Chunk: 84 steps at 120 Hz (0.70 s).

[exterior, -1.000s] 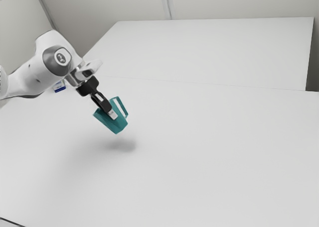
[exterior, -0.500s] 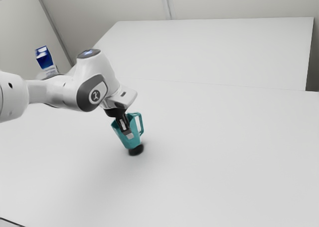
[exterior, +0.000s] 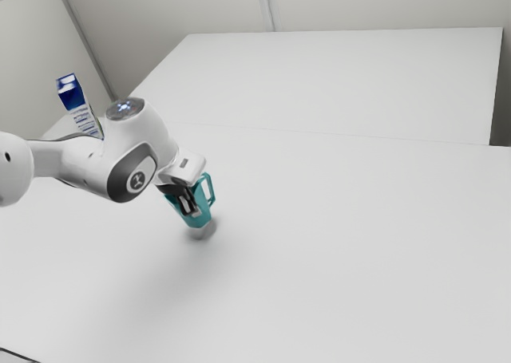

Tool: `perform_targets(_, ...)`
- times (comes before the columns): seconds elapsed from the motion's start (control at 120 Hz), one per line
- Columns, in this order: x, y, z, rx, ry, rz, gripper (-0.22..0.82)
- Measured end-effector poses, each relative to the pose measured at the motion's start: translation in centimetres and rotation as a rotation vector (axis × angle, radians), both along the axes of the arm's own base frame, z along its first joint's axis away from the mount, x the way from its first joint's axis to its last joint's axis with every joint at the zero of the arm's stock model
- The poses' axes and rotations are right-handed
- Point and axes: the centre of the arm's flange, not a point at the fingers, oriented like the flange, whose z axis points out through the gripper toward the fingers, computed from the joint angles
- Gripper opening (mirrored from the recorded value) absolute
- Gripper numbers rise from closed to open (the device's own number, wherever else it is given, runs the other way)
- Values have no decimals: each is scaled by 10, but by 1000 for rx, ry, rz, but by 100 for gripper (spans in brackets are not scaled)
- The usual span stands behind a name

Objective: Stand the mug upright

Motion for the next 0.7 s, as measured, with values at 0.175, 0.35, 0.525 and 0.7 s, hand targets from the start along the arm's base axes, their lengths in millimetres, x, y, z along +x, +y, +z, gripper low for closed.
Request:
perform_targets(0.175,-6,-3,-6,0,-3,11,-18)
perform_targets(0.35,-17,-4,-11,-8,5,26,-18)
perform_targets(0.525,-21,-5,-16,-10,15,42,-18)
perform_targets(0.7,-21,-6,-20,-11,22,54,-18)
